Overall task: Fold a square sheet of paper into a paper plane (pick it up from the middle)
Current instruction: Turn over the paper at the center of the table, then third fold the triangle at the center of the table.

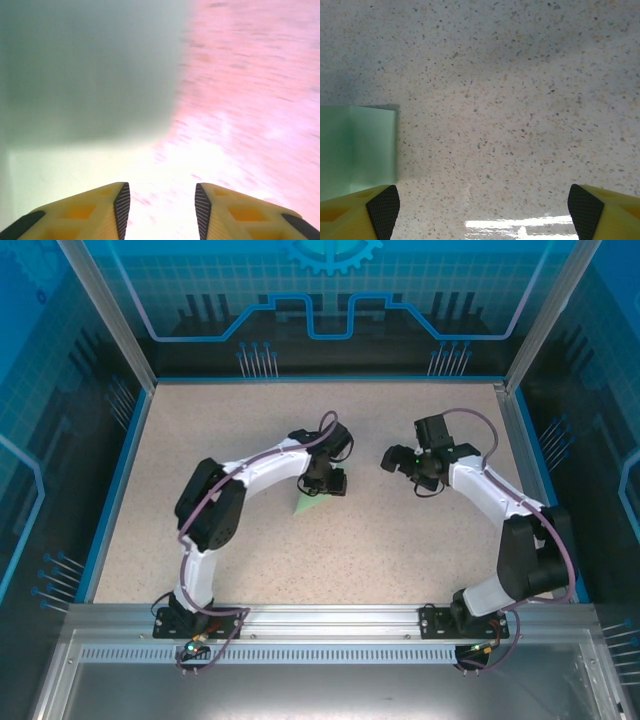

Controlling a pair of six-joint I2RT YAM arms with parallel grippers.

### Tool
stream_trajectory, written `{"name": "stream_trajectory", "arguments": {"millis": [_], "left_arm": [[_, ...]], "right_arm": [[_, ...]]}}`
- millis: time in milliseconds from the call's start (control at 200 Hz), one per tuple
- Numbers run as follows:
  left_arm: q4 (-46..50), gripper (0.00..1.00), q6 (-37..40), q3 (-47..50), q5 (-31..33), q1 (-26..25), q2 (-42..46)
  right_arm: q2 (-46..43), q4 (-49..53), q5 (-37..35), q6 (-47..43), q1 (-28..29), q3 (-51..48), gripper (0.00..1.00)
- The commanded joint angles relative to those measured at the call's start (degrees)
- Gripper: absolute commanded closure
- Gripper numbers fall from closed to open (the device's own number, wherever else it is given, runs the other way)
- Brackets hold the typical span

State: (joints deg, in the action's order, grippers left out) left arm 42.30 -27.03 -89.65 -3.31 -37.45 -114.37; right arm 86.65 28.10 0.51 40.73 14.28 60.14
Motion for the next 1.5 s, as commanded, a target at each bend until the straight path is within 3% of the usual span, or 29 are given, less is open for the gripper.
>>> {"name": "stream_trajectory", "arguments": {"millis": [0,125,315,560,755,960,1160,1496], "left_arm": [[-6.21,0.55,0.40,3.23,-12.52,0.78,9.04],[-10.56,0.52,-1.69,9.21,-16.85,3.54,15.95],[-13.59,0.54,-7.04,18.06,-14.30,10.32,21.09],[-22.39,0.71,-14.38,30.34,-17.52,17.61,21.00],[-29.70,0.81,-16.35,33.10,-24.83,17.76,16.38],[-29.38,0.84,-15.39,33.22,-23.77,17.76,11.15],[-29.81,0.87,-14.94,33.79,-24.27,17.79,8.82],[-29.65,0.87,-16.11,34.72,-25.95,16.50,7.91]], "right_arm": [[2.71,0.99,1.88,-0.47,1.40,3.84,0.10],[4.66,0.76,2.03,-0.42,3.58,6.51,0.10],[9.55,-1.54,5.86,-2.18,8.36,12.20,0.12],[22.49,-3.29,16.53,-4.45,18.55,24.44,0.40],[27.64,-2.36,16.70,-1.80,21.31,28.99,0.45],[29.45,-2.63,16.71,1.51,21.31,28.19,0.48],[32.46,-2.23,17.88,2.77,21.37,28.22,0.60],[35.84,1.08,16.64,0.94,19.92,28.63,0.62]]}}
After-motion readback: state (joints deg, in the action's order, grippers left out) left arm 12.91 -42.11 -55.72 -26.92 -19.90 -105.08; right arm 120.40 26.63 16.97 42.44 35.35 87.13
